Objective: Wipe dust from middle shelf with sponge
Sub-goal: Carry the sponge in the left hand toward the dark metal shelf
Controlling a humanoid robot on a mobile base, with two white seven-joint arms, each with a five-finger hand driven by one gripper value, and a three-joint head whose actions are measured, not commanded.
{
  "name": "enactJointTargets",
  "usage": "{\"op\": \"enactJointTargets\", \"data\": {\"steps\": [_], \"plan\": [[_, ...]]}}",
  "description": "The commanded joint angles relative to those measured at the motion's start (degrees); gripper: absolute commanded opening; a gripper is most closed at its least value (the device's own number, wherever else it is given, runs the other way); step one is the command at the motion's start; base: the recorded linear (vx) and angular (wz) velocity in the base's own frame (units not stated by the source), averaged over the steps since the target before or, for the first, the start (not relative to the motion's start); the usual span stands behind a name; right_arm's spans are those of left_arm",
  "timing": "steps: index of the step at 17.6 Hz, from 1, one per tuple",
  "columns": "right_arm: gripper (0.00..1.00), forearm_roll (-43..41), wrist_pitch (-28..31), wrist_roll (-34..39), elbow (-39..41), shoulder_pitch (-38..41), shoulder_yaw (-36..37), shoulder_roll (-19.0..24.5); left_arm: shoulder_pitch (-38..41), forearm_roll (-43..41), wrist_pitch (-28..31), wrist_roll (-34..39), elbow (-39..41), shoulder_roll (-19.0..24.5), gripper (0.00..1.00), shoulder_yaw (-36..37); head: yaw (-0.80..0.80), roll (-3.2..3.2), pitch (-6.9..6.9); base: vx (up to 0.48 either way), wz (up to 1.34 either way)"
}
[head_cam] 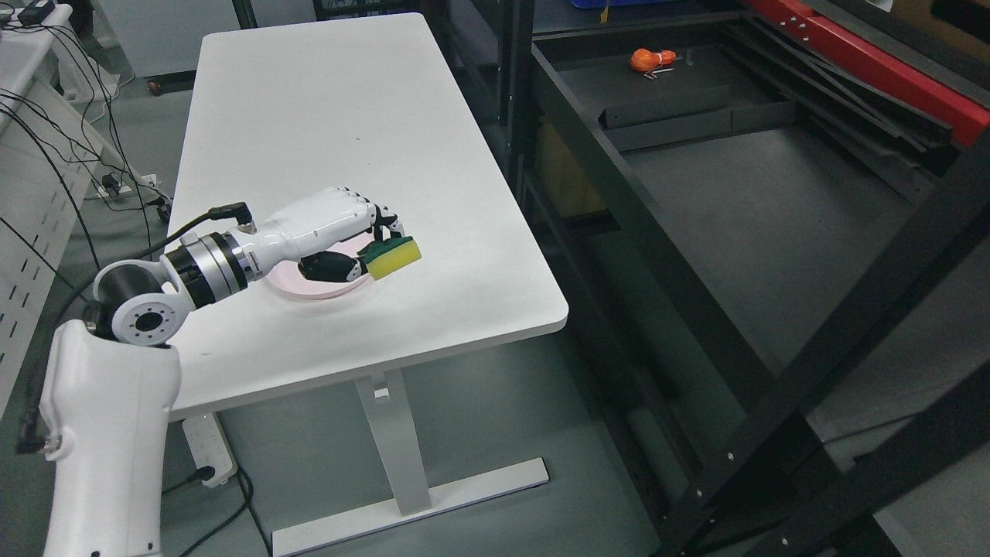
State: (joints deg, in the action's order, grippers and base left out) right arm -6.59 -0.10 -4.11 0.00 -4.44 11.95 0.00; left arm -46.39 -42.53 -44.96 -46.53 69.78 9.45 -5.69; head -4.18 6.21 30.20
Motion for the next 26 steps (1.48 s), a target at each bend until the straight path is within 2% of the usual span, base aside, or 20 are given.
{"op": "enactJointTargets", "data": {"steps": [1, 5, 9, 18, 21, 22, 26], "plan": [[1.00, 0.00, 4.14, -0.02, 1.00, -0.05, 0.00, -1.00, 0.51, 0.26, -0.04, 0.12, -0.17, -4.43, 0.00, -2.83, 0.00, 0.00, 0.00, -0.291, -0.12], [1.00, 0.00, 4.14, -0.02, 1.00, -0.05, 0.00, -1.00, 1.21, 1.49, 0.75, 0.12, -0.08, -8.04, 0.00, -4.24, 0.00, 0.00, 0.00, -0.303, -0.23], [1.00, 0.00, 4.14, -0.02, 1.00, 0.04, 0.00, -1.00, 1.21, 5.86, 3.38, -0.05, 0.27, -8.45, 0.00, -3.37, 0.00, 0.00, 0.00, -0.323, -0.42], [1.00, 0.00, 4.14, -0.02, 1.00, 0.04, 0.00, -1.00, 3.59, 21.77, 5.15, 0.48, 0.88, -8.45, 0.00, 9.98, 0.00, 0.00, 0.00, -0.301, -0.69], [1.00, 0.00, 4.14, -0.02, 1.00, 0.04, 0.00, -1.00, 3.67, 31.69, 8.74, 0.83, 1.41, -8.45, 0.00, 15.43, 0.00, 0.00, 0.00, -0.231, -0.80], [1.00, 0.00, 4.23, -0.02, 1.00, -0.05, 0.00, -1.00, 3.93, 35.90, 11.54, 0.91, 2.63, -8.45, 0.00, 17.62, 0.00, 0.00, 0.00, -0.214, -0.82], [1.00, 0.00, 4.23, -0.10, 1.00, -0.05, 0.00, -1.00, 3.76, 39.55, 14.73, 1.44, 6.41, -8.45, 0.00, 23.34, 0.00, 0.00, 0.00, -0.122, -0.85]]}}
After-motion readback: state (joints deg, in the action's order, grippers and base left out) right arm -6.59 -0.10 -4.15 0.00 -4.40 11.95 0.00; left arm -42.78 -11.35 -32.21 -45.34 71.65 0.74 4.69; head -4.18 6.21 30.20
